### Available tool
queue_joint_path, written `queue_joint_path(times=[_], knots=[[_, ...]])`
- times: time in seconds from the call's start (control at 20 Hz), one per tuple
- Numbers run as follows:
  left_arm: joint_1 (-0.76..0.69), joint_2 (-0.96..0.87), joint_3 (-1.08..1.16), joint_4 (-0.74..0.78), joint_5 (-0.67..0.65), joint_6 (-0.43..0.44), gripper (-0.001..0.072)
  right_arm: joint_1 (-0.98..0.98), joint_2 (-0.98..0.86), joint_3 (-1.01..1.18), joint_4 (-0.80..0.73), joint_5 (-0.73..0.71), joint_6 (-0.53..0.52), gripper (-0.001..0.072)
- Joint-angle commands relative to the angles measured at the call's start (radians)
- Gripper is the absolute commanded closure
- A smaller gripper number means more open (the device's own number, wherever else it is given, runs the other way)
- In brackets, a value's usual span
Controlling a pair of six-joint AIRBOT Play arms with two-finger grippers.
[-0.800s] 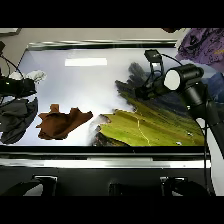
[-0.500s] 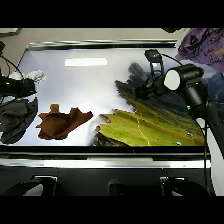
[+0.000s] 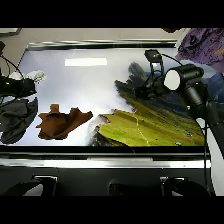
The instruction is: Fold the clothes and pants, and hang the long-sleeved shirts on hangers.
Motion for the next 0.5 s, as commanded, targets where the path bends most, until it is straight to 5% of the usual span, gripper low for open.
queue_joint_path(times=[0.0, 0.35, 0.4, 0.45], knots=[[0.000, 0.001, 0.000, 0.000, 0.000, 0.000, 0.0686, 0.001, 0.000, 0.001, 0.001, 0.000, 0.000, 0.0681], [-0.001, 0.000, 0.000, -0.016, -0.019, -0.050, 0.0660, 0.001, 0.000, 0.001, 0.000, -0.008, 0.000, 0.0680], [-0.001, -0.001, 0.000, -0.014, -0.032, -0.050, 0.0556, 0.001, 0.000, 0.001, 0.000, -0.008, 0.000, 0.0680], [-0.001, -0.006, -0.002, -0.005, -0.074, -0.070, 0.0199, 0.001, 0.000, 0.001, 0.000, -0.008, 0.000, 0.0680]])
